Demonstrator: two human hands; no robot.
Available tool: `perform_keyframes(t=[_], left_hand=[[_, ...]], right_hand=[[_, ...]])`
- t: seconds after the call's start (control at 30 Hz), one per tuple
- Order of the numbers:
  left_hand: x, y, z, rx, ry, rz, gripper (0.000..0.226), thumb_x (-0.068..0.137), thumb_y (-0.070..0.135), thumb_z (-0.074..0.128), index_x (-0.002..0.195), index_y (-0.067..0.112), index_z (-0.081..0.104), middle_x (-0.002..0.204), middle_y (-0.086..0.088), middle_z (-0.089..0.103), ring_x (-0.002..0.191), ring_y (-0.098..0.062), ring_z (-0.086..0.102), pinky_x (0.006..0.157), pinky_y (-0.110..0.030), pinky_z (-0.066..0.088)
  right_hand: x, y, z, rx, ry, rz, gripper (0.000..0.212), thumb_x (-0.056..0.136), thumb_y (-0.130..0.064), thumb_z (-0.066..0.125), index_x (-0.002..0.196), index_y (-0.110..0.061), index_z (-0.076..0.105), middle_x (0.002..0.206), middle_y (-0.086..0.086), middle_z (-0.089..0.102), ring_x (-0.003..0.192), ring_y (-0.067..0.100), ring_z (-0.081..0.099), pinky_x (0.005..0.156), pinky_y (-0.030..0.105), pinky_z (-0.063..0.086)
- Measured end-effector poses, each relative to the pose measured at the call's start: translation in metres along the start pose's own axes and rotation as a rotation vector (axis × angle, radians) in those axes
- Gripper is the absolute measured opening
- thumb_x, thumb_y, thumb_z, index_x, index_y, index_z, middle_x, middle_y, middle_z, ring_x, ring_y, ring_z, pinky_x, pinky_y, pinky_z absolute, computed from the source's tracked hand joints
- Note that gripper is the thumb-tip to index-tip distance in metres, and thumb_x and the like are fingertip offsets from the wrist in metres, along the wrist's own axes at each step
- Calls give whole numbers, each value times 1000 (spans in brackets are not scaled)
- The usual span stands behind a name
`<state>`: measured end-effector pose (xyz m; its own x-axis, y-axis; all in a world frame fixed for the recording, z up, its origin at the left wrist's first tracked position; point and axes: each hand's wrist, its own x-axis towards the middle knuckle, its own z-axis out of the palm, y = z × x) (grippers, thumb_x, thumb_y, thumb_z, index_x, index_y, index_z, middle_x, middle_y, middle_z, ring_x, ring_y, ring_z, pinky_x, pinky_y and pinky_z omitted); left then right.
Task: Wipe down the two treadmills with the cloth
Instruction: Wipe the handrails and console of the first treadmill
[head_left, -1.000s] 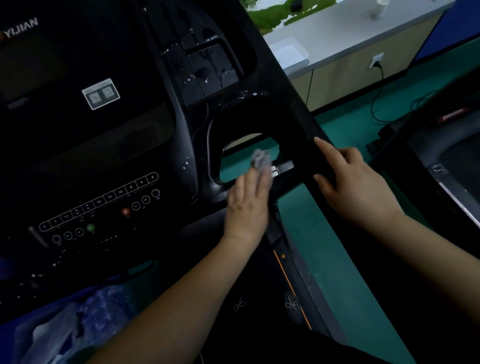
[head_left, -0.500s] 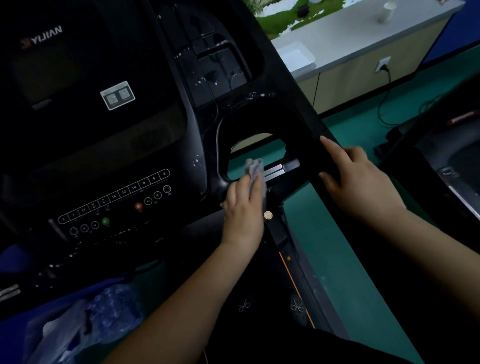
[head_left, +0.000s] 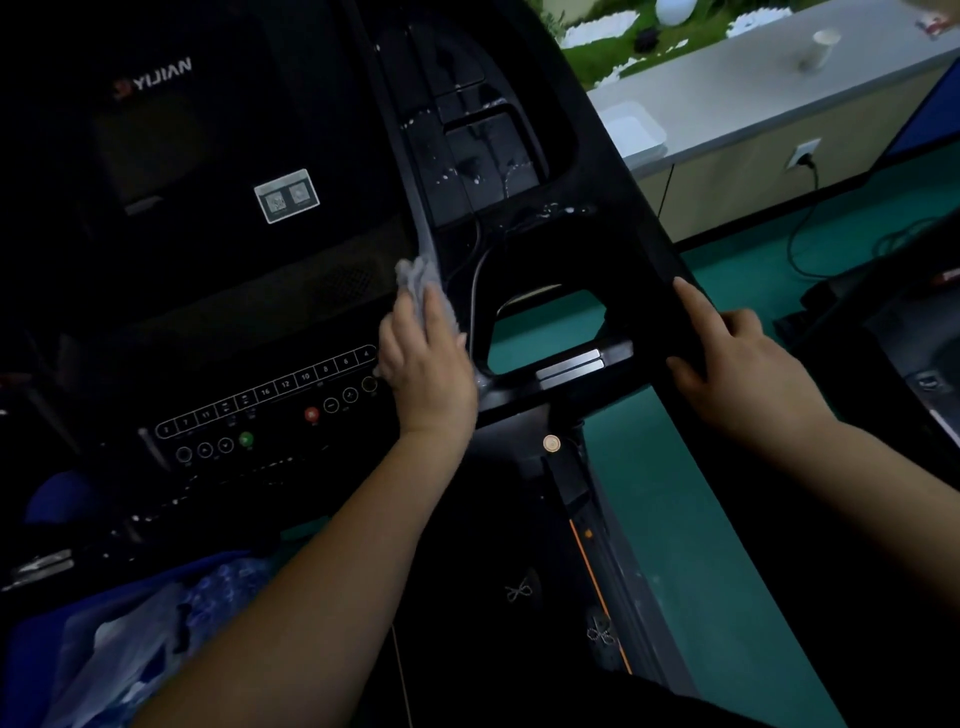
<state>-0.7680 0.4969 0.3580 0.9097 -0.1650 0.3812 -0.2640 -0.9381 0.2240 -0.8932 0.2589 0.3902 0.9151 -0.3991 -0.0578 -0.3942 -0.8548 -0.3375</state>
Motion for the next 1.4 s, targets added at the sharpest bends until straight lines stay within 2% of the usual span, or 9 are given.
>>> perform_keyframes(t=[0.27,0.53,0.77,0.97,1.1,1.17,1.23,1.33,1.4], left_hand=[[-51,-23,-1,7,-51,137,65,84,14,68,143,8,42,146,-17,39,127,-31,37,103,-46,39],[66,18,2,-28,-84,208,60,93,13,56,148,13,32,155,-11,27,137,-31,26,108,-52,29],[31,5,11,-28,-25,249,65,80,1,68,140,8,44,144,-17,43,129,-33,37,100,-53,39],[93,62,26,-118,-81,299,64,90,13,57,149,11,31,150,-17,34,134,-36,32,107,-52,29],[87,96,37,-167,-117,466,72,79,-1,61,146,10,37,148,-20,38,132,-39,37,103,-54,34],[82,93,38,-140,-107,582,74,78,-3,51,148,12,33,149,-18,37,132,-38,36,101,-53,38],[87,81,35,-129,-76,520,72,77,-2,40,147,14,33,148,-17,40,131,-39,38,98,-52,41],[87,65,28,-99,-30,221,69,84,0,55,148,11,32,146,-16,39,132,-36,37,101,-50,39],[84,76,28,-106,-37,238,67,84,1,53,148,8,33,146,-18,39,131,-37,37,101,-51,38]], right_hand=[[1,-6,1,4,25,43,69,93,-45,46,148,-46,3,119,17,47,93,38,58,71,39,46],[10,-11,1,7,32,62,70,93,-46,45,148,-46,1,118,16,47,93,37,58,73,40,49],[16,-13,1,20,51,66,68,94,-48,43,147,-46,1,115,10,48,91,33,58,70,39,50],[16,-13,1,20,63,70,68,94,-49,44,148,-47,1,113,7,49,93,32,58,73,38,51],[16,-12,1,42,72,78,68,93,-50,44,146,-49,2,117,5,48,96,31,58,75,39,52],[16,-12,1,45,70,73,68,93,-49,44,146,-49,3,118,5,48,97,30,58,76,38,52],[16,-12,0,51,72,72,68,93,-49,44,147,-49,3,119,4,48,98,30,58,77,38,52],[15,-12,1,58,72,75,68,93,-48,45,146,-49,3,117,4,48,99,30,57,78,38,52],[16,-12,1,62,78,76,68,93,-48,45,146,-49,3,117,3,48,100,29,57,79,39,52]])
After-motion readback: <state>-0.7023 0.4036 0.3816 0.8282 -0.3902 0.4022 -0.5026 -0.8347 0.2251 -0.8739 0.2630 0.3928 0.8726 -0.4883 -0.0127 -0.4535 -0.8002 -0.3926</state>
